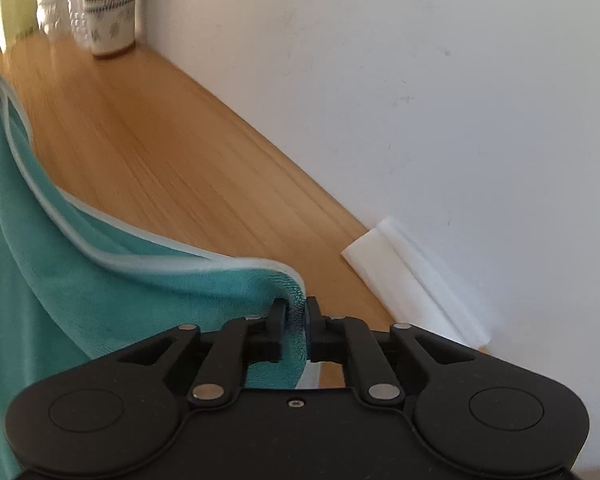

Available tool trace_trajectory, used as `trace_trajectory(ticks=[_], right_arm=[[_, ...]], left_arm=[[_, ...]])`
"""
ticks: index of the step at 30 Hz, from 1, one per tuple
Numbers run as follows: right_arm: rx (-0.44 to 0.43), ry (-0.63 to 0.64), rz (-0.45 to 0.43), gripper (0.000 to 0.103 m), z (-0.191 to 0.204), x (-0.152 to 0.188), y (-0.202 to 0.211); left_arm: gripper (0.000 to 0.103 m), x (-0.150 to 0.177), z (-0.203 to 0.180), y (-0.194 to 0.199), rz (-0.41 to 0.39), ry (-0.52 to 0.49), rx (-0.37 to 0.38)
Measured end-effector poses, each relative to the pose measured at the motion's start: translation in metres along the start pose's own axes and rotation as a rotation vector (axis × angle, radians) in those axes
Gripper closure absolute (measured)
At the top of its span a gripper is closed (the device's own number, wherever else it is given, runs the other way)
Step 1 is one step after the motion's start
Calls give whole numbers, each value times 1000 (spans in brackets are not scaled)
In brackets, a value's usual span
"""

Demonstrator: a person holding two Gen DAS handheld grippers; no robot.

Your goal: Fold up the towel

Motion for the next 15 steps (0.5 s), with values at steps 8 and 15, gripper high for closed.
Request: trace_trajectory(ticks=[8,15], right_arm=[[-111,4,78,71,-16,-9,-13],[-216,-31,131,96,-18,-15,-16]], left_arm=[[96,3,3,-4,20,10,-12],[96,5,5,-8,37,36,-17]])
Point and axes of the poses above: each gripper's, at about its wrist camera, not at the fingertips, and y roughly against the way its jaws point, z to its left, x to its underside, the point moved 5 cm from there along -y, roughly the way its jaws point, and after that the axes turned 7 degrees about y, right-handed, at the moved point
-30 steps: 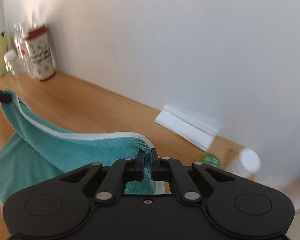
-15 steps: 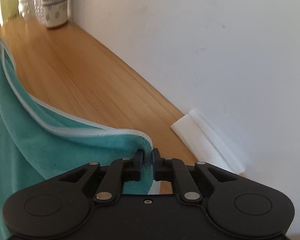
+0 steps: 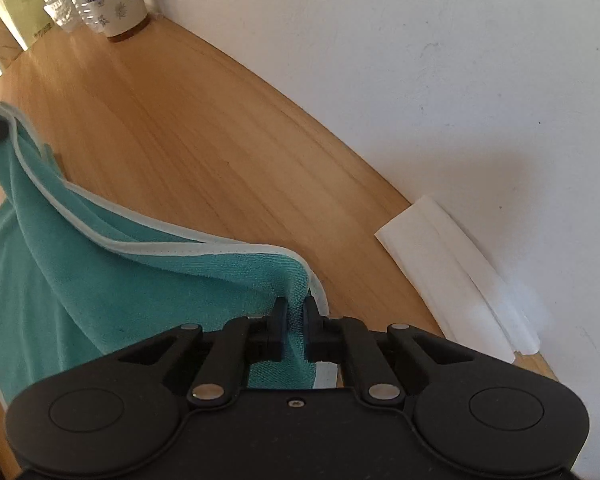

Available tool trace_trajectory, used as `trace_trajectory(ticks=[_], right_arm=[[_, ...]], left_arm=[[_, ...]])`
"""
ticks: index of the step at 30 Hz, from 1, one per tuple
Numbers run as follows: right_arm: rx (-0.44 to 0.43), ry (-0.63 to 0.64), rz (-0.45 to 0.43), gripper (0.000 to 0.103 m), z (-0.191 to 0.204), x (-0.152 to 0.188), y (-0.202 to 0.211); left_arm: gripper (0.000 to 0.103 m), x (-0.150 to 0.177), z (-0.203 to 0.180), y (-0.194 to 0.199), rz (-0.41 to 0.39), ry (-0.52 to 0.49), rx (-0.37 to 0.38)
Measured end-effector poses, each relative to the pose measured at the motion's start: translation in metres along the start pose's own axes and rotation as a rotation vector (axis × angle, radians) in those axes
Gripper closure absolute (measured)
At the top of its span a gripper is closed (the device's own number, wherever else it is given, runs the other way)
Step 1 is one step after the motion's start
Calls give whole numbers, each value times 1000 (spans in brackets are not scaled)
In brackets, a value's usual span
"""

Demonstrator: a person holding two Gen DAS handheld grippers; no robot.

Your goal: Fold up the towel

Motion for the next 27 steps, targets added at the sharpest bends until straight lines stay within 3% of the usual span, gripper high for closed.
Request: trace_trajectory(ticks=[4,11,17,19,27], right_arm=[[74,-18,-44,97,4,5,12],[113,-160,-184,97,10,35,53],[166,-173,-200,97,27,63,58],[143,-214,-198,97,28,66,57],[194,-163,-217,97,25,56,67]], left_arm=[[96,-4,5,1,-12,23,-4],[96,-11,5,9,-45,11,5],[96,-16,-7,31,-129,-41,60],[96,-16,-10,32,-129,-63,57],[93,-19,-8,7,-91,-80,14]])
Point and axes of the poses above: each gripper's, at about its wrist camera, not at the fingertips, and y roughly against the way its jaws point, z to its left, x to its underside, the point moved 5 cm from there along -y, roughly the way its jaws point, and after that the axes turned 7 degrees about y, right-handed, at the moved point
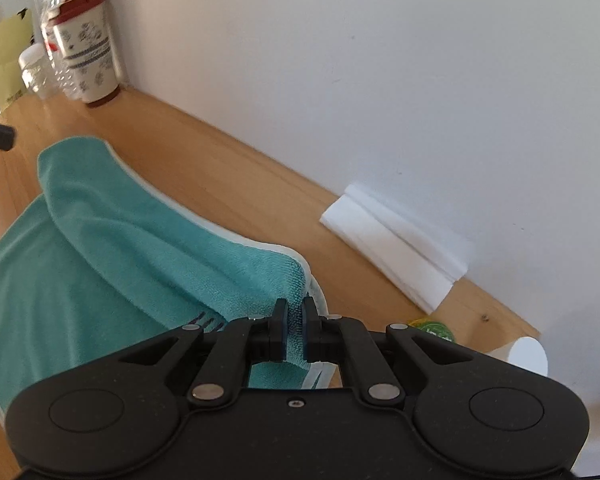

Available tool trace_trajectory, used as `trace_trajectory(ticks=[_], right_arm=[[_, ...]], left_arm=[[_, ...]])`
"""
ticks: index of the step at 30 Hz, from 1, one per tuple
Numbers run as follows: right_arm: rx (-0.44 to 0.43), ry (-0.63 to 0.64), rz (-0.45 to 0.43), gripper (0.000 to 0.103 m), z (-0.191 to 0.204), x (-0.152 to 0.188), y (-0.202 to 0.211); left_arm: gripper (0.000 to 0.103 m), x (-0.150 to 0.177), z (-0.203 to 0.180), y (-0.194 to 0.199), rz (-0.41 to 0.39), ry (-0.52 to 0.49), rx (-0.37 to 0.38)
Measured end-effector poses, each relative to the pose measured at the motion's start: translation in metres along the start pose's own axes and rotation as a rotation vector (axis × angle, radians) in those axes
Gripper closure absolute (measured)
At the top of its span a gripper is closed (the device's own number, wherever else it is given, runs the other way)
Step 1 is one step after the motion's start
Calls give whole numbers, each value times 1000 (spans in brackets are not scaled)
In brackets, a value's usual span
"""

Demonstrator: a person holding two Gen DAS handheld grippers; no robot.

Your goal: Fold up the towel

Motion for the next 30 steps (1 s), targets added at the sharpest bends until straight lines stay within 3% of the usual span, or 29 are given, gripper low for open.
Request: trace_trajectory(ticks=[2,4,12,18,23,25,30], right_arm=[[6,-1,3,97,-2,-1,0],[3,-10,0,97,-2,-2,-1],[-3,-34,4,97,-9,-2,-4],[-3,-42,16,97,-7,-2,-8],[5,-60,12,97,-7,-2,-7],[17,-61,3,97,-6,-2,-3],[36,-79,-46,97,-6,0,17]], left_arm=[[86,-3,5,-9,4,23,-8],[71,-11,14,-23,9,65,-12],[67,-33,44,-84,216,308,72],[67,-37,44,-112,304,382,109],[72,-44,38,-131,318,399,120],[89,-48,35,-130,281,373,102],[94,-54,26,-115,214,329,113]])
Point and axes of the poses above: each gripper's, at about its wrist camera, not at the fingertips, and y roughly against the way its jaws point, z to its left, x to its underside, the point moved 5 cm from there along -y, roughly the way its jaws point, and after that the axes turned 7 degrees about y, right-handed, at the moved point
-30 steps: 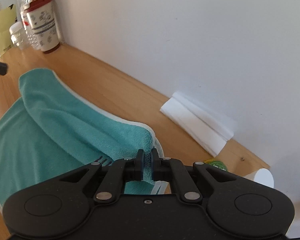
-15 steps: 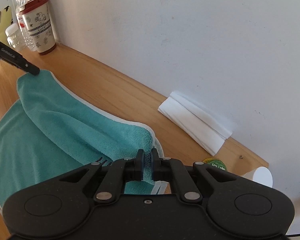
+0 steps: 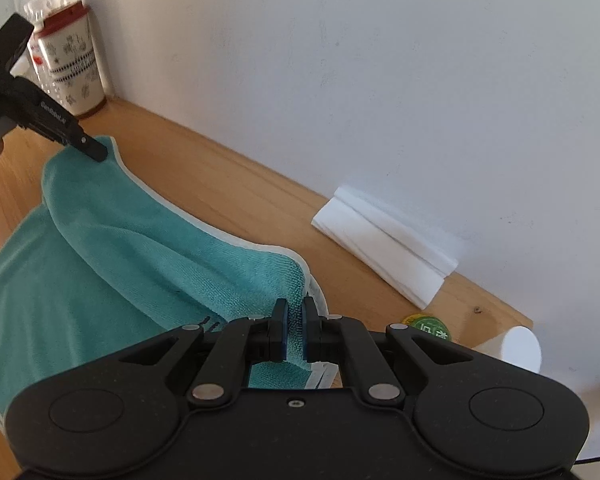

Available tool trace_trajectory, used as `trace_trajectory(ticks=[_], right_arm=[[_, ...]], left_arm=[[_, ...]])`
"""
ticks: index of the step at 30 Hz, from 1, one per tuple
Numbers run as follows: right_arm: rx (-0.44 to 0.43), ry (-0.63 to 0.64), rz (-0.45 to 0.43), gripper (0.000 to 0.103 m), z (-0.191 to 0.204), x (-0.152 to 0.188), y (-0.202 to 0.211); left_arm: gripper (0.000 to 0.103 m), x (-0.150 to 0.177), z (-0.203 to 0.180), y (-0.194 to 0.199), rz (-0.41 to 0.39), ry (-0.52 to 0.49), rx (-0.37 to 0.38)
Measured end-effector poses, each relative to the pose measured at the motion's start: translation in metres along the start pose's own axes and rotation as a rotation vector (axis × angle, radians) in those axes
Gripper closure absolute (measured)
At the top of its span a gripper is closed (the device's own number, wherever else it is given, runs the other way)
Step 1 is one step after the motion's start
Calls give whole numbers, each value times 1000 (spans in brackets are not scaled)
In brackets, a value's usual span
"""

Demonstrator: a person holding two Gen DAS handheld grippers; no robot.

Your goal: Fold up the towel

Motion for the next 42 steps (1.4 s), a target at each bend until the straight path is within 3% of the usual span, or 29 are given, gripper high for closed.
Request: trace_trajectory(ticks=[5,10,21,26,31,35,42], right_arm=[[20,-48,-80,97,2,7,28],[46,-73,-130,97,10,20,56],[26,-23,-168,97,66,75,92],[20,-22,-146,97,84,104,94],[14,10,-105,97,85,134,85],[13,-4,-76,97,84,154,79],[-10,20,-100,86,69,144,92]], left_arm=[[95,4,-8,31,-75,4,70],[95,20,-23,68,-164,-94,75],[95,114,-32,118,-139,-247,39],[95,154,-29,125,-145,-294,9],[95,174,-17,118,-142,-276,-22],[95,191,-17,113,-147,-334,-47],[95,203,-18,109,-158,-413,-53]])
Point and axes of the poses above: each gripper's, at about its wrist camera, not at the fingertips, and y roughly against the way its jaws point, z to its left, x to its underside, the point moved 5 cm from there along -y, roughly the way its jaws point, and after that the axes turned 7 degrees about y, right-handed, at the moved point
